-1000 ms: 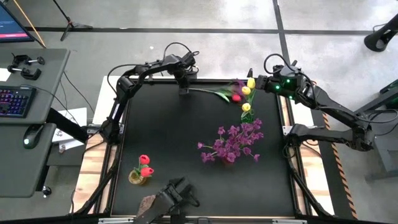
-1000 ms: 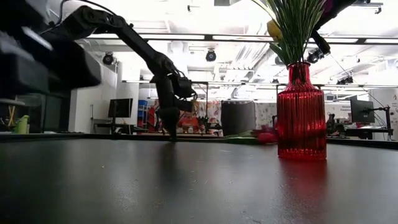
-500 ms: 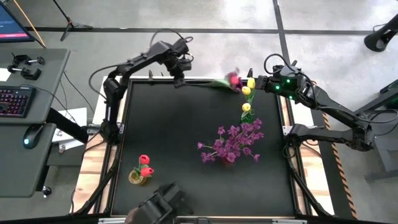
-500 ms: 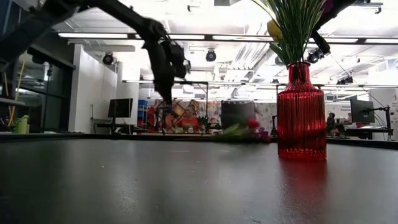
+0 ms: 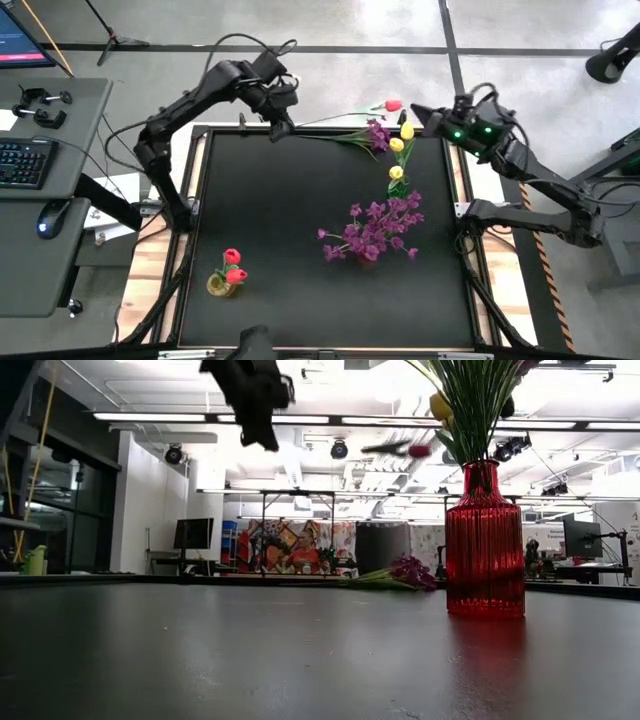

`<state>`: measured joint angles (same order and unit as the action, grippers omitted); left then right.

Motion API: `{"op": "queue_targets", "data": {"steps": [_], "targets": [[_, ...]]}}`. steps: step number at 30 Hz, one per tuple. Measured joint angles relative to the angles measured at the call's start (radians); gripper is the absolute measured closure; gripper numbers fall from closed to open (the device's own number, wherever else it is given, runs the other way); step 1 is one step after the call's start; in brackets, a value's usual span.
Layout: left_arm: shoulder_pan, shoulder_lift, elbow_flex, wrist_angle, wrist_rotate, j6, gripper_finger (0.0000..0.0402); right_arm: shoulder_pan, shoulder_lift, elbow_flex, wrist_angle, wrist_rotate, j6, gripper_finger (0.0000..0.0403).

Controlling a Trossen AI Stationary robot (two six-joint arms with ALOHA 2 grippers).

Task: Sort flowers into vase by color
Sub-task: Put the pink tulip into the yellow flower vase

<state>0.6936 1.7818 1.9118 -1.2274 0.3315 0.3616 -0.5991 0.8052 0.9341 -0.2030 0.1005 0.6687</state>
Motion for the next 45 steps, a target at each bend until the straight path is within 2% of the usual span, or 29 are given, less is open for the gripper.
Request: {"op": "queue_targets", "data": {"steps": [7,12,17,20,25,29,32,36,45], "targets": [[-0.055,-0.128,-0.001,0.099,-0.022,-0.191,0.0401,0.000,-0.094,0.000,0.121,0.000,-0.100,0.0403],[-0.115,-0.225,-0.001,0.240,-0.029,-0.359,0.0401,0.000,-0.155,0.000,0.135,-0.034,-0.072,0.0394],[-0.237,-0.295,-0.001,0.367,-0.054,-0.474,0.0401,0.024,-0.147,0.000,0.180,-0.206,-0.017,0.0341],[-0.334,-0.323,-0.001,0.392,-0.101,-0.517,0.0401,0.104,-0.113,0.000,0.246,-0.230,-0.013,0.0292],[-0.515,-0.349,-0.001,0.372,-0.270,-0.556,0.0401,0.314,-0.015,0.000,0.439,-0.222,-0.048,0.0214],[-0.633,-0.363,-0.001,0.327,-0.457,-0.621,0.0401,0.478,0.104,0.000,0.618,-0.146,-0.129,0.0176],[-0.707,-0.378,-0.001,0.275,-0.572,-0.649,0.0401,0.565,0.205,0.000,0.750,-0.062,-0.172,0.0166],[-0.790,-0.406,-0.001,0.201,-0.642,-0.654,0.0401,0.623,0.345,0.040,0.851,0.040,-0.198,0.0165],[-0.902,-0.484,-0.001,0.121,-0.709,-0.630,0.0401,0.663,0.623,0.365,0.820,0.156,-0.355,0.0166]]}}
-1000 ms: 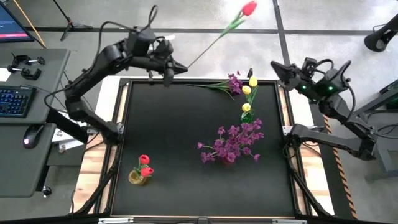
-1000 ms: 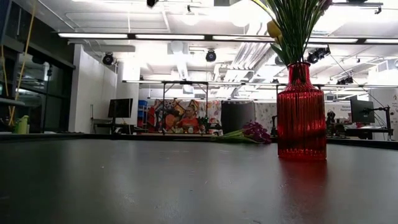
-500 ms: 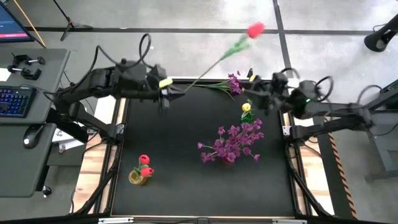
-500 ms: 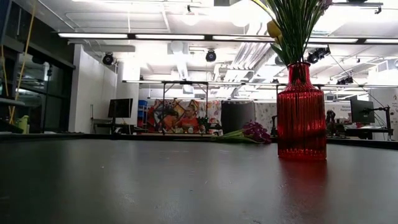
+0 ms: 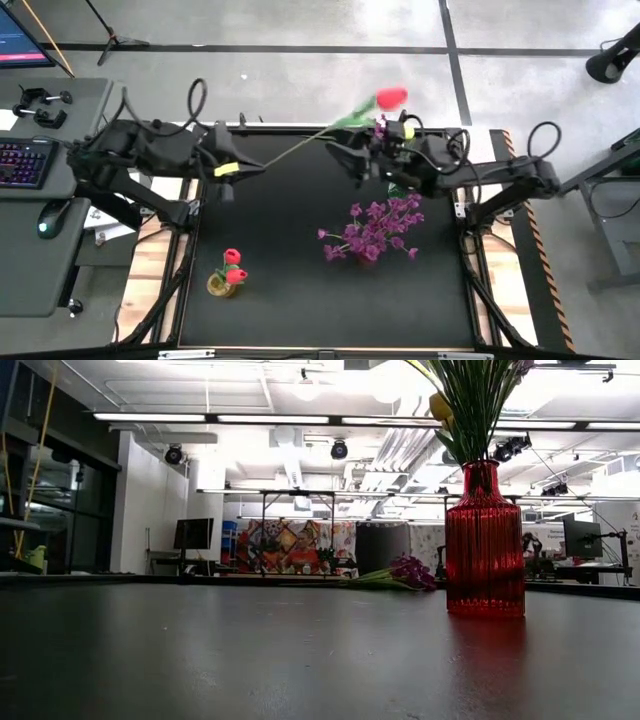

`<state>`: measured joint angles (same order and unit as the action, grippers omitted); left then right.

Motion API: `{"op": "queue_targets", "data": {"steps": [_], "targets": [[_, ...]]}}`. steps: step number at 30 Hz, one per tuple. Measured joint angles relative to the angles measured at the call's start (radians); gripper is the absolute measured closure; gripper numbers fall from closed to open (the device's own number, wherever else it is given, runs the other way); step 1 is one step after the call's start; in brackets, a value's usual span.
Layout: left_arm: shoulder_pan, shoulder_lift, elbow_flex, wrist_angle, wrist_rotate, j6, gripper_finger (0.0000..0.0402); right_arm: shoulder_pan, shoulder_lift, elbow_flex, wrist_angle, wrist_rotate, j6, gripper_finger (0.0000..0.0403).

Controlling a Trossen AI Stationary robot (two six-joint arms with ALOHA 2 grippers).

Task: Sort flowers into vase by color
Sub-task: Put the pink tulip into the yellow flower vase

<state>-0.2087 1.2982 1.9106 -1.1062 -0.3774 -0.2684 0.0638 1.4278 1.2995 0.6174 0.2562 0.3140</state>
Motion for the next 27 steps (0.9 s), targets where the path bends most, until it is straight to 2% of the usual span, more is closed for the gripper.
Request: {"op": "queue_targets", "data": {"steps": [7,12,16,22,27], "targets": [[-0.005,-0.017,0.000,-0.062,-0.010,0.026,0.0401,0.007,0.130,0.228,-0.067,0.030,-0.086,0.0167],[-0.005,-0.013,0.000,-0.063,-0.030,0.024,0.0401,0.019,0.165,0.338,-0.164,0.073,-0.153,0.0167],[-0.005,-0.012,0.000,-0.062,-0.079,-0.001,0.0401,0.027,0.157,0.364,-0.241,0.084,-0.193,0.0167],[-0.005,-0.013,0.000,-0.054,-0.130,-0.035,0.0401,0.039,0.126,0.370,-0.254,0.085,-0.237,0.0170],[-0.005,-0.006,0.000,-0.054,-0.161,-0.080,0.0401,0.037,0.100,0.370,-0.295,0.093,-0.237,0.0206]]}}
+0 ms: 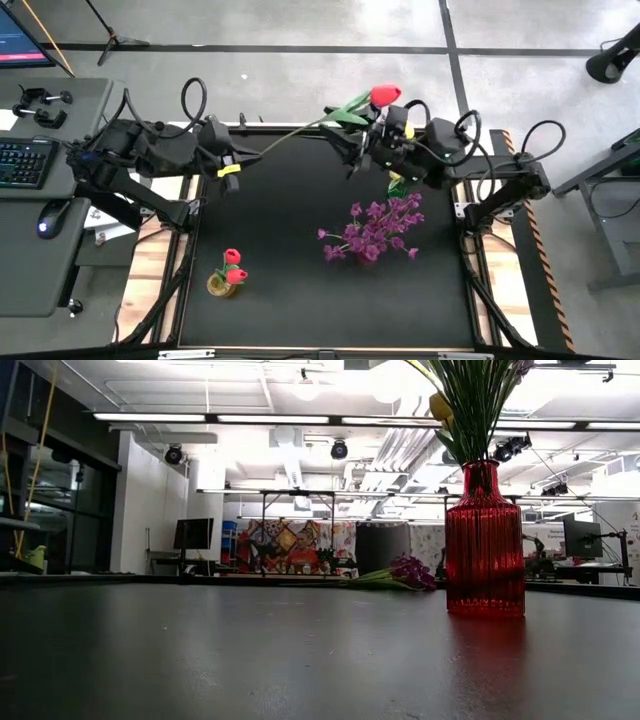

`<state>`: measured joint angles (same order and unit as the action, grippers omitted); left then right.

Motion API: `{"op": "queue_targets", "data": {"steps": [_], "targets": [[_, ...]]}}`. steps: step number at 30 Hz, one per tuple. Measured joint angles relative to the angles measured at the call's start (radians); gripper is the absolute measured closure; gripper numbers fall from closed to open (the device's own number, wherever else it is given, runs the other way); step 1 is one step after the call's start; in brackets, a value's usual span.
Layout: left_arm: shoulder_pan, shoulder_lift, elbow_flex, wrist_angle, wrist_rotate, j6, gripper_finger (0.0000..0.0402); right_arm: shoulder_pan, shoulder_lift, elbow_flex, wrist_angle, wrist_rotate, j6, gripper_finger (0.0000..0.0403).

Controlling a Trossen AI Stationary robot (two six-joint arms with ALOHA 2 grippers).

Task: Sort flowers into vase by color
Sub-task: Put the pink tulip into the yellow flower vase

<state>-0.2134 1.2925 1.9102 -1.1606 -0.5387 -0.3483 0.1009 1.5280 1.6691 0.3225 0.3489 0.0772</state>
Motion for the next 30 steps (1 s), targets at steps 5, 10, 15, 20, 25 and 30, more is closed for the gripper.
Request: {"op": "queue_targets", "data": {"steps": [5,10,15,20,25,30], "targets": [[0.000,0.011,0.000,0.008,-0.009,-0.018,0.0401,-0.004,-0.013,0.000,-0.002,0.035,-0.004,0.0258],[0.000,0.039,0.000,0.014,-0.006,-0.018,0.0401,-0.005,-0.012,0.000,-0.011,0.045,-0.007,0.0315],[0.000,0.066,0.000,0.014,0.009,0.025,0.0401,-0.005,-0.016,0.000,-0.016,0.045,-0.026,0.0391],[0.000,0.063,0.023,0.012,0.012,0.163,0.0389,-0.001,-0.042,-0.002,-0.032,0.038,-0.059,0.0395],[0.000,0.024,0.106,-0.008,-0.026,0.205,0.0349,0.021,-0.106,0.001,-0.079,0.041,-0.126,0.0399],[0.000,-0.026,0.117,-0.071,-0.028,0.190,0.0298,0.069,-0.156,-0.001,-0.220,0.059,-0.192,0.0401]]}}
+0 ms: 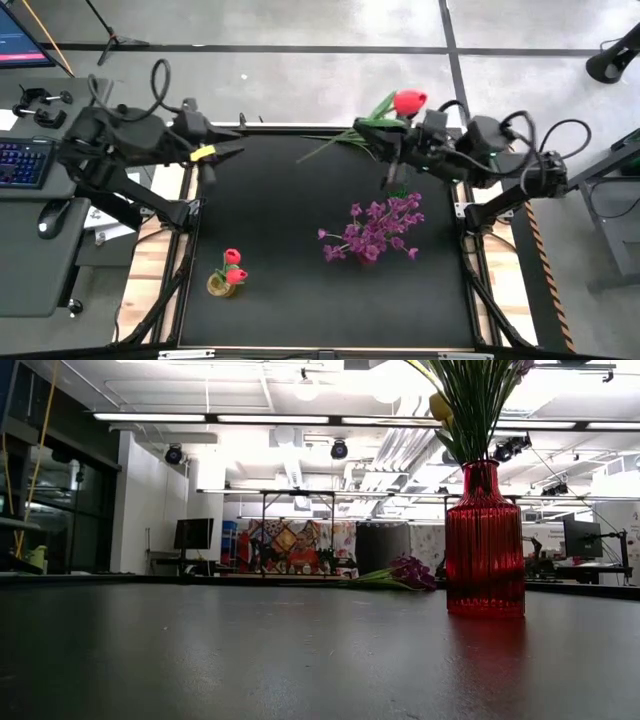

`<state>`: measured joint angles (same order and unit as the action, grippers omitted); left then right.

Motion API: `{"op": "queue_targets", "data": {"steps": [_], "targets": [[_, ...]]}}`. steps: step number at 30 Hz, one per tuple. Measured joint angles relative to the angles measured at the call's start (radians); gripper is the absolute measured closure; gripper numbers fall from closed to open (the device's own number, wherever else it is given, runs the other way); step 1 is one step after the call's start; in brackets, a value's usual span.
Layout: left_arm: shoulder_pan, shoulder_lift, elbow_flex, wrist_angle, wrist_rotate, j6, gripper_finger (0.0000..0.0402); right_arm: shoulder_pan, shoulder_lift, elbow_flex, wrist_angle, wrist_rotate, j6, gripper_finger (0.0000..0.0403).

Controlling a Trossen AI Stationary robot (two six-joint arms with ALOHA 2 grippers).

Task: Sort flowers into vase by color
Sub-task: Put the pink tulip into the yellow flower vase

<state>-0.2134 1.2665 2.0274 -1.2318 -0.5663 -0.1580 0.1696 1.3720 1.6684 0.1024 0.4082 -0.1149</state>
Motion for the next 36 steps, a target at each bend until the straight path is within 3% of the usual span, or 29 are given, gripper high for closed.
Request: {"op": "queue_targets", "data": {"steps": [4,9,15,19,27,36], "targets": [[0.000,-0.034,0.000,-0.061,0.009,-0.061,0.0264,0.033,-0.026,0.001,-0.058,-0.021,0.017,0.0401],[0.000,-0.075,-0.044,-0.001,0.065,-0.048,0.0248,0.070,0.039,-0.004,-0.053,-0.173,0.067,0.0402],[-0.030,-0.167,-0.204,0.221,0.143,0.004,0.0248,0.095,0.193,-0.004,0.184,-0.403,0.137,0.0402],[-0.059,-0.224,-0.343,0.364,0.170,-0.005,0.0248,0.101,0.296,-0.005,0.311,-0.498,0.214,0.0403],[-0.128,-0.331,-0.562,0.442,0.172,-0.140,0.0248,0.109,0.416,-0.005,0.491,-0.538,0.316,0.0403],[-0.164,-0.449,-0.673,0.436,0.168,-0.113,0.0248,0.137,0.474,-0.003,0.501,-0.434,0.274,0.0403]]}}
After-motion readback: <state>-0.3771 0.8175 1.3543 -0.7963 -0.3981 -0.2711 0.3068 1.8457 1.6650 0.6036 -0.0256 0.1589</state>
